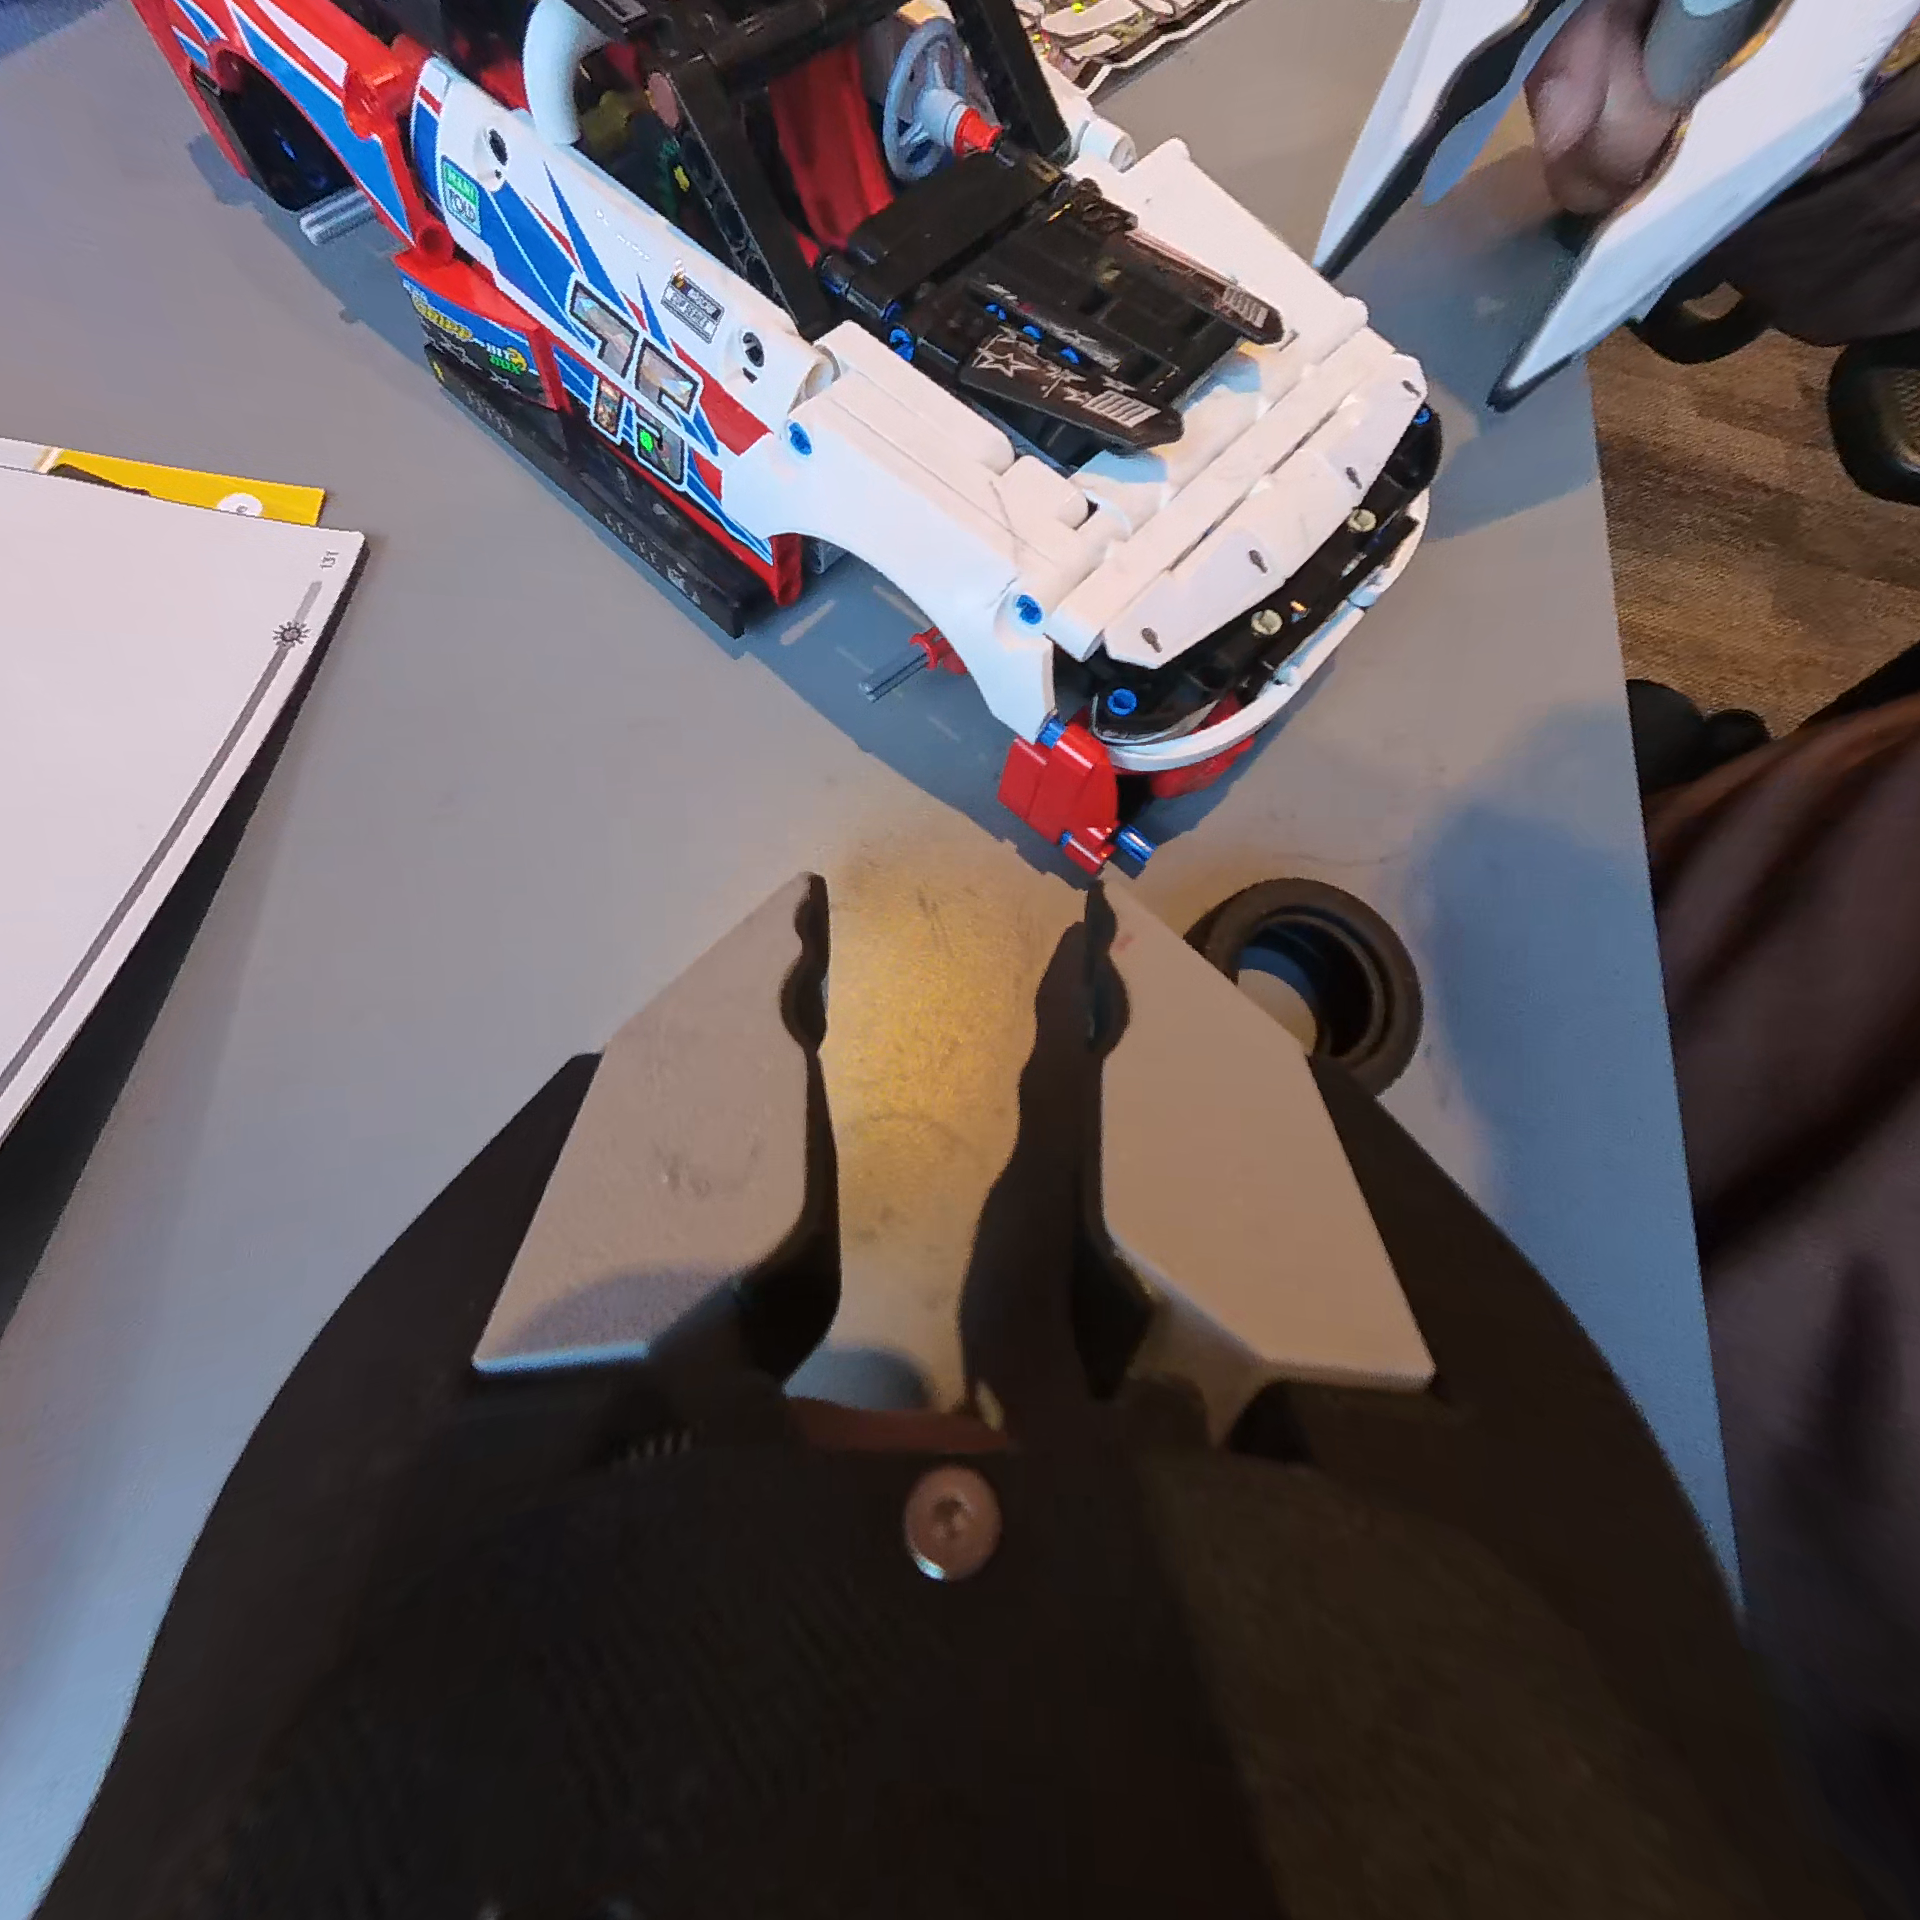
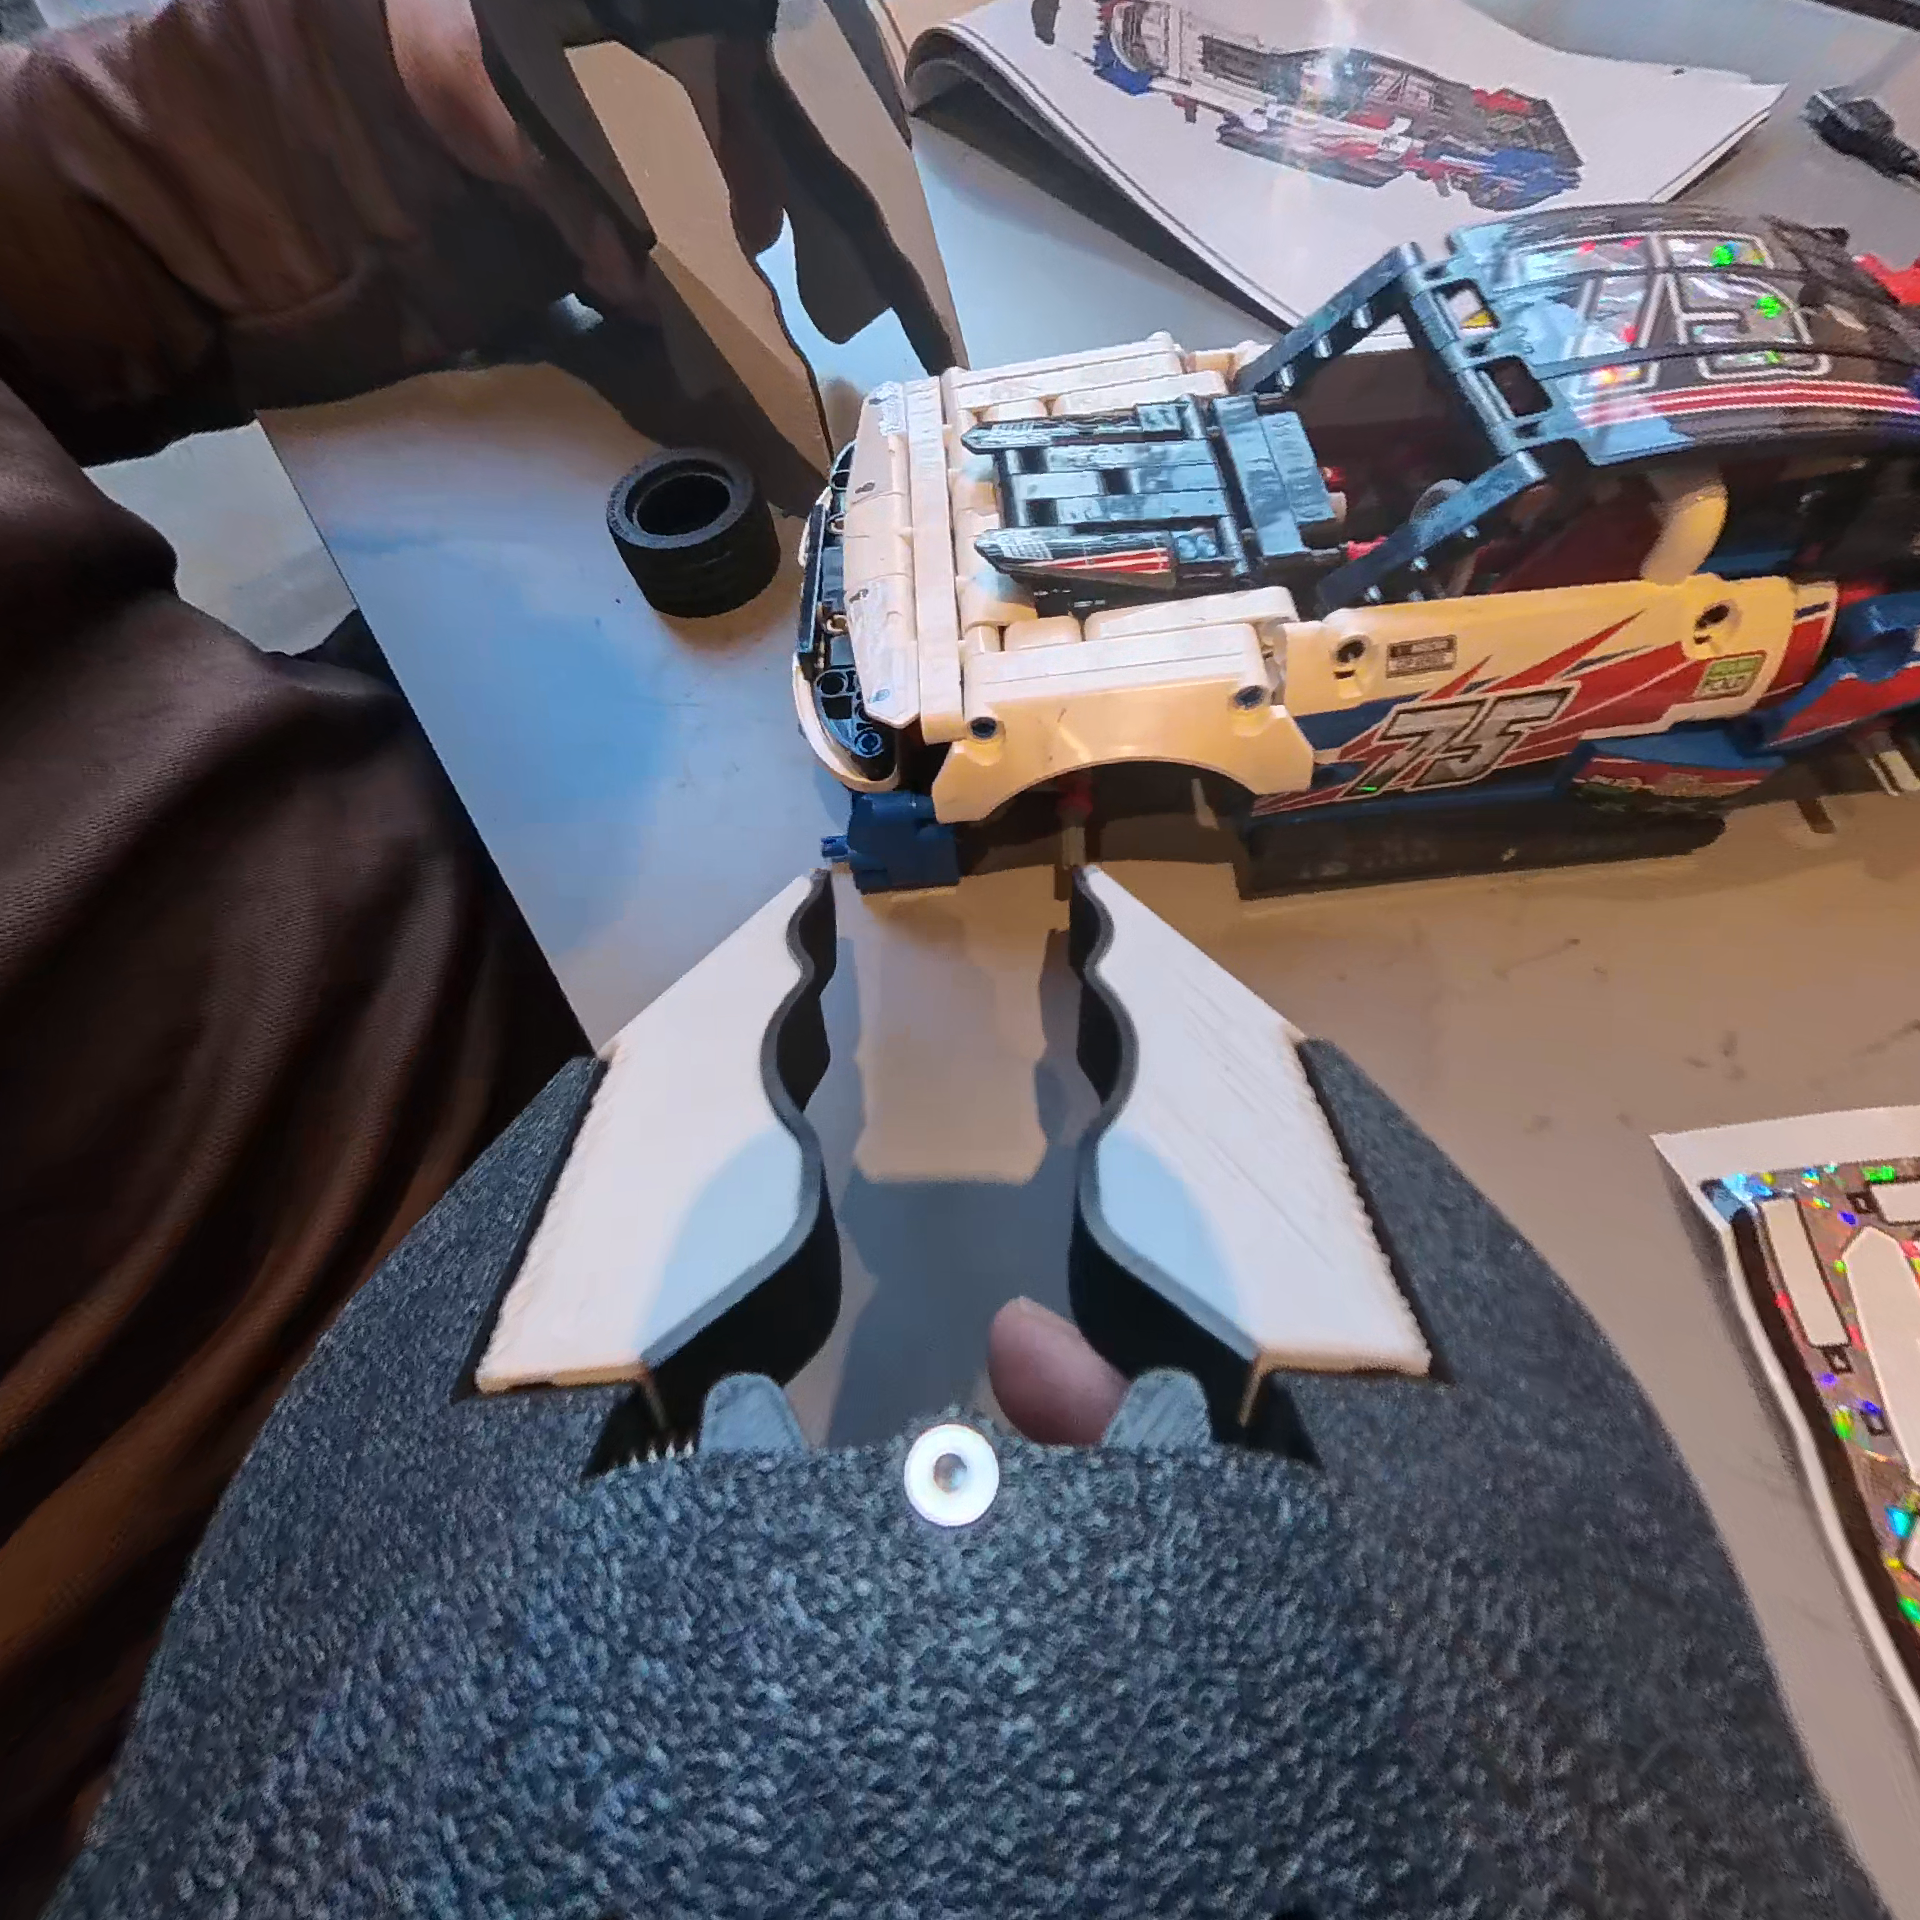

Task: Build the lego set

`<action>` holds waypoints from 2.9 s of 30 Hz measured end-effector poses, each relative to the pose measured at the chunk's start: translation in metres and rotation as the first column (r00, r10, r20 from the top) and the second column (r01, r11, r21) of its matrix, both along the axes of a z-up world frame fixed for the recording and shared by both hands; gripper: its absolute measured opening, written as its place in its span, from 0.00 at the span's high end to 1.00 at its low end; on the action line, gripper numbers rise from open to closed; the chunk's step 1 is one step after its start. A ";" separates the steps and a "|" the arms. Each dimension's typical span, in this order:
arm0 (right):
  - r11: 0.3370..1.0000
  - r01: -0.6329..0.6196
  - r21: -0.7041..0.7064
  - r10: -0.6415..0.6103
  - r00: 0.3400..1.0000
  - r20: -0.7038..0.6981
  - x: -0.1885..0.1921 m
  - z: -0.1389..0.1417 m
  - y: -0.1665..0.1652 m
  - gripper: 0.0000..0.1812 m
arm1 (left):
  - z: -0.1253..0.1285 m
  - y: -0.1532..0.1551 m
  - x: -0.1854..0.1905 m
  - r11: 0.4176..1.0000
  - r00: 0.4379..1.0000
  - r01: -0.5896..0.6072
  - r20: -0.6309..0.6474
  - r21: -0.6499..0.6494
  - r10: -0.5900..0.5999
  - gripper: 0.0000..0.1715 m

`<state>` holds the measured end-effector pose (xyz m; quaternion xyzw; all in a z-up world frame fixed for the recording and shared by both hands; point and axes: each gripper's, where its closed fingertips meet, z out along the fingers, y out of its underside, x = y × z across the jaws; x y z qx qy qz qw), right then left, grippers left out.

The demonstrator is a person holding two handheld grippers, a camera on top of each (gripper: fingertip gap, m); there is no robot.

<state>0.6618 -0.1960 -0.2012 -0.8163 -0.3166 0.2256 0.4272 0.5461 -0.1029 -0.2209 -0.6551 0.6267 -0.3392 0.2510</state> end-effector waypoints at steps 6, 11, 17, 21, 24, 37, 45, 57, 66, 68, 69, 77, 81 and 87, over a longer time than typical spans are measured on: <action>1.000 -0.011 -0.017 0.011 1.000 0.021 -0.003 -0.004 0.000 0.76 | -0.001 -0.001 0.000 1.000 1.000 0.008 -0.005 0.022 -0.008 0.73; 1.000 -0.011 -0.020 0.011 1.000 0.008 -0.004 -0.003 0.001 0.76 | -0.002 -0.002 0.000 0.999 1.000 0.012 -0.011 0.030 -0.012 0.73; 1.000 -0.012 -0.018 0.012 1.000 0.008 -0.005 -0.003 0.001 0.76 | -0.002 -0.002 0.000 1.000 1.000 0.011 -0.015 0.026 -0.011 0.73; 1.000 -0.012 -0.024 0.013 1.000 0.003 -0.005 -0.003 0.001 0.76 | -0.002 -0.002 0.000 1.000 1.000 0.011 -0.016 0.027 -0.011 0.73; 1.000 -0.013 -0.025 0.013 1.000 0.001 -0.005 -0.003 0.001 0.76 | -0.002 -0.002 0.000 0.999 1.000 0.012 -0.016 0.031 -0.012 0.73; 0.999 -0.028 -0.037 0.028 1.000 -0.014 -0.006 -0.003 0.000 0.76 | 0.002 -0.003 -0.001 1.000 1.000 0.012 0.009 0.024 -0.012 0.74; 0.997 -0.046 -0.056 0.044 0.999 -0.026 -0.008 -0.004 -0.001 0.76 | 0.000 -0.007 0.001 0.999 1.000 0.021 -0.001 0.031 -0.021 0.74; 0.984 -0.085 -0.155 0.069 0.992 -0.104 -0.009 -0.006 -0.002 0.76 | -0.002 -0.009 0.002 0.998 1.000 0.017 -0.016 0.055 -0.016 0.75; 0.978 -0.092 -0.185 0.072 0.991 -0.111 -0.010 -0.009 -0.002 0.76 | -0.002 -0.010 0.002 0.997 1.000 0.008 -0.013 0.075 -0.007 0.76; 0.977 -0.094 -0.191 0.072 0.990 -0.118 -0.010 -0.009 -0.002 0.76 | -0.002 -0.010 0.002 0.997 1.000 0.005 -0.014 0.074 -0.004 0.76; 0.977 -0.095 -0.192 0.072 0.990 -0.124 -0.010 -0.008 -0.002 0.75 | -0.002 -0.009 0.002 0.998 1.000 0.002 -0.016 0.070 0.000 0.76; 0.983 -0.093 -0.160 0.077 0.991 -0.106 -0.010 -0.007 -0.003 0.75 | 0.007 -0.021 0.006 0.997 0.997 0.063 0.046 0.046 -0.066 0.76; 0.983 -0.106 -0.149 0.087 0.988 -0.130 -0.016 -0.002 -0.002 0.75 | 0.010 -0.018 0.009 0.995 0.995 0.075 0.068 0.063 -0.079 0.76; 0.995 -0.052 -0.083 0.049 0.998 -0.032 -0.011 -0.004 0.009 0.76 | 0.020 -0.011 0.016 0.991 0.988 0.110 0.103 0.079 -0.118 0.78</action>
